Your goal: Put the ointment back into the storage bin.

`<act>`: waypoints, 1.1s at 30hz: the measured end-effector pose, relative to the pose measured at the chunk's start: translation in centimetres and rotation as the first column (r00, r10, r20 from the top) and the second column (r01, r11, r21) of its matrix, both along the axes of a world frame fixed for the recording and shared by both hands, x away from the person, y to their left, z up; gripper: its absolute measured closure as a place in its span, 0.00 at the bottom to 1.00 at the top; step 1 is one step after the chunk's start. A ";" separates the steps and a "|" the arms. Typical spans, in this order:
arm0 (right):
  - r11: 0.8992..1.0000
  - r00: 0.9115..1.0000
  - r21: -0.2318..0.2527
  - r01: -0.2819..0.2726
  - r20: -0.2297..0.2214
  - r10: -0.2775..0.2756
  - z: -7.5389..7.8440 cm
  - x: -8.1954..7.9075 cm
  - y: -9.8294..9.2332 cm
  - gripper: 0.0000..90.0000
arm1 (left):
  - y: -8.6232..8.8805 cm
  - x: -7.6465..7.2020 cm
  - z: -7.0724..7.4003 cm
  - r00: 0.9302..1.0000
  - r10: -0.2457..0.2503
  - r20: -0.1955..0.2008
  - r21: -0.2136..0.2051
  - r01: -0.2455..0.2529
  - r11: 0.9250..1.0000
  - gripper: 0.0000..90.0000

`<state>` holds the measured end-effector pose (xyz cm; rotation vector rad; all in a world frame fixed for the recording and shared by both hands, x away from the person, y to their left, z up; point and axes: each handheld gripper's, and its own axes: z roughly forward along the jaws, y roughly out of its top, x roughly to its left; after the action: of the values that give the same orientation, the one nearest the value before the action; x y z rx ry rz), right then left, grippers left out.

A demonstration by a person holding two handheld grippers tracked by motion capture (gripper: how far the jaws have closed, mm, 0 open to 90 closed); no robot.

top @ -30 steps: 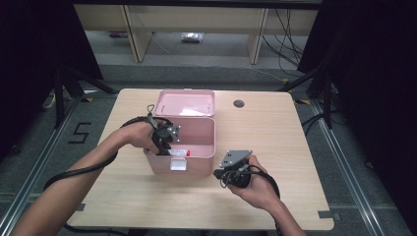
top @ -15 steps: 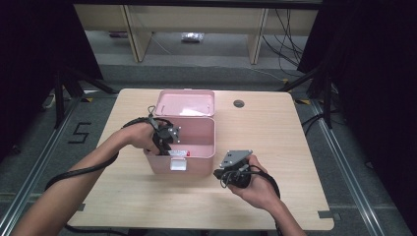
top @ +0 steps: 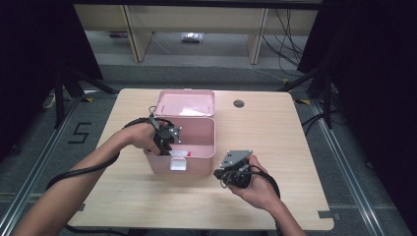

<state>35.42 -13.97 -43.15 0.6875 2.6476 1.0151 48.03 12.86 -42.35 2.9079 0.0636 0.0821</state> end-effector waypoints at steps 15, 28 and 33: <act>1.000 1.000 -0.001 -0.002 0.002 0.002 0.0 0.0 0.0 0.97 | -0.1 0.2 -0.4 1.000 0.004 -0.005 0.010 -0.004 1.000 0.80; 1.000 1.000 0.004 0.001 0.001 -0.001 -0.1 0.0 0.0 0.93 | -0.2 0.2 -0.6 1.000 0.006 0.001 0.016 -0.006 1.000 0.77; 1.000 1.000 0.006 0.006 -0.008 -0.006 0.0 0.0 0.0 0.92 | 0.0 0.3 -0.2 1.000 0.013 0.010 0.002 -0.013 1.000 0.64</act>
<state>35.45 -13.92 -43.18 0.7017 2.6486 1.0207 48.37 12.82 -42.53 2.9087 0.0815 0.0987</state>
